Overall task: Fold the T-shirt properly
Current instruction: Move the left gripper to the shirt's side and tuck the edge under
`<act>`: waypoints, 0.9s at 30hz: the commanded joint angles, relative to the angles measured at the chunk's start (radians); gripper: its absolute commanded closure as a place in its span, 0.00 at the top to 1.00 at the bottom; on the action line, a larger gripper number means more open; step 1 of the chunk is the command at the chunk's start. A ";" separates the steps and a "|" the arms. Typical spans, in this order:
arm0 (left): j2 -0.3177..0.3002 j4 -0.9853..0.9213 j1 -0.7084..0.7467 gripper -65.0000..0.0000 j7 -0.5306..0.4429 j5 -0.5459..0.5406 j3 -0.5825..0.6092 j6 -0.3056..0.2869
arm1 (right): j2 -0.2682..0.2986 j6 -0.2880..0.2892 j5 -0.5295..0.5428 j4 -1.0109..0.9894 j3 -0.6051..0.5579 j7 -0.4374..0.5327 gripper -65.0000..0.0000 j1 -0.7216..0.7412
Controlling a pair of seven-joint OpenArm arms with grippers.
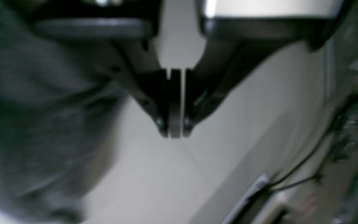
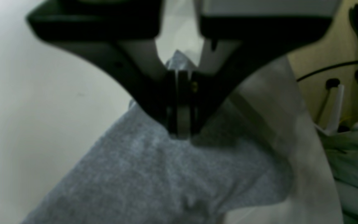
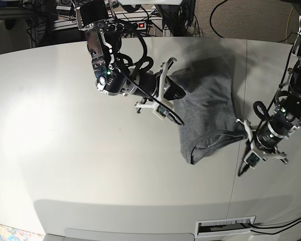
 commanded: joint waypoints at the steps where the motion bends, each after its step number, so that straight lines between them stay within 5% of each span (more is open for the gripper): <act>1: -0.016 0.026 0.002 0.00 -0.010 -0.015 -0.009 -0.012 | -0.005 0.002 0.016 0.019 0.001 0.029 0.00 0.021; 8: 0.053 -0.084 0.107 0.00 -0.147 0.023 -0.009 -0.079 | -0.005 0.002 0.021 0.019 0.001 0.015 0.00 0.022; 16: 0.145 -0.419 0.003 0.00 -0.407 0.193 -0.009 -0.096 | -0.005 0.002 0.097 0.020 0.001 -0.032 0.00 0.011; 27: 0.183 -0.673 -0.183 0.00 -0.497 0.214 -0.009 -0.122 | -0.005 0.002 0.101 0.021 0.001 -0.036 0.00 0.008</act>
